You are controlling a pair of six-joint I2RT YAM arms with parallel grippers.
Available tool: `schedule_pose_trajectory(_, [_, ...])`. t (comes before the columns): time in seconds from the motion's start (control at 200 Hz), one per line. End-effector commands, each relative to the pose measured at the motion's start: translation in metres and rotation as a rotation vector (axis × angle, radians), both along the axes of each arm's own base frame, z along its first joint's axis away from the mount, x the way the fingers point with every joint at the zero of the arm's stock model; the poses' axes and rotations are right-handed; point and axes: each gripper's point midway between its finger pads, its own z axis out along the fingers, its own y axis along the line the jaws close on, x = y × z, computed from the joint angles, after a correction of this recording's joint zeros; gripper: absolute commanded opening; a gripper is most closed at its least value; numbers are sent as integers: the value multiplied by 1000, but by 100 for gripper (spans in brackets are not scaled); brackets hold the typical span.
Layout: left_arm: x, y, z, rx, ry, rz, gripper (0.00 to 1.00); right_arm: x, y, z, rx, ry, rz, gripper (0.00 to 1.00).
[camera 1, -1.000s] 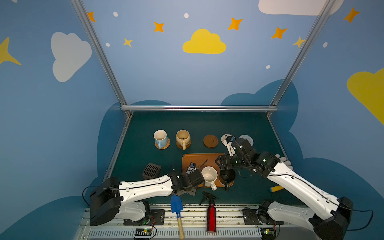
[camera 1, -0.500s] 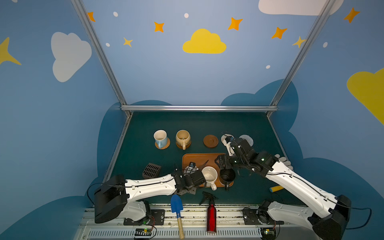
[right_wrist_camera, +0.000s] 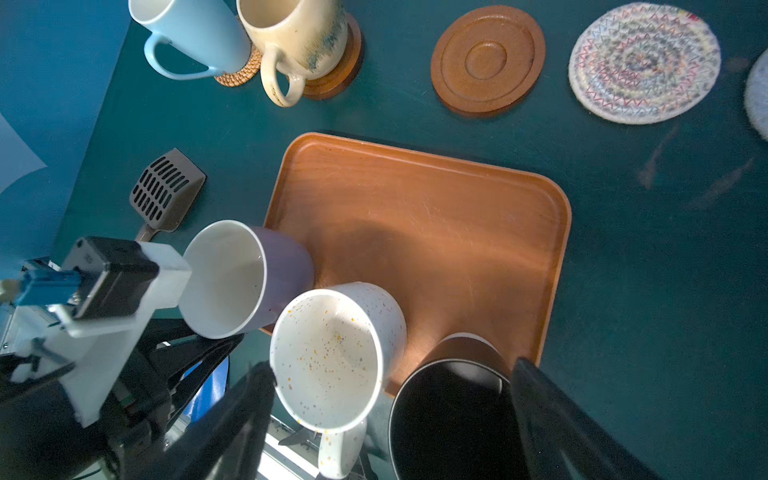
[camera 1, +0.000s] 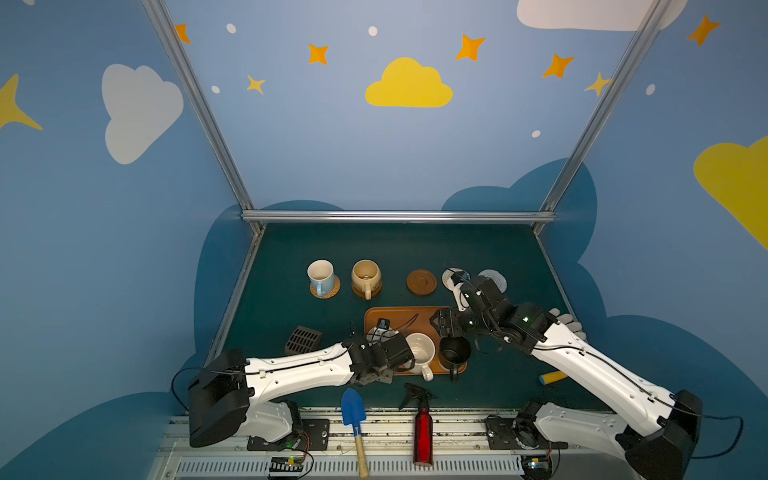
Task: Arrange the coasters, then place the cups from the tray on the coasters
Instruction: 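Carry the lavender mug toward the empty coaster with the left gripper while the right hovers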
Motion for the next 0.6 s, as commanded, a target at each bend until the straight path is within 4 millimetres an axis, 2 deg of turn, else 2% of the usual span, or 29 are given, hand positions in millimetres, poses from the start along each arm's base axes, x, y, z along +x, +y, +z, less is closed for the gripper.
schedule_pose_trajectory(0.0, [17, -3, 29, -54, -83, 26, 3, 5, -3, 14, 29, -53, -20, 89])
schedule_pose_trajectory(0.235, [43, -11, 70, -111, -169, 19, 3, 4, -3, 17, 55, -26, -14, 91])
schedule_pose_trajectory(0.405, [61, -29, 94, -156, -197, -20, 3, -4, 14, 40, 231, -19, 84, 92])
schedule_pose_trajectory(0.596, [89, -50, 115, -201, -226, -58, 3, 8, 3, 54, 334, -18, 42, 92])
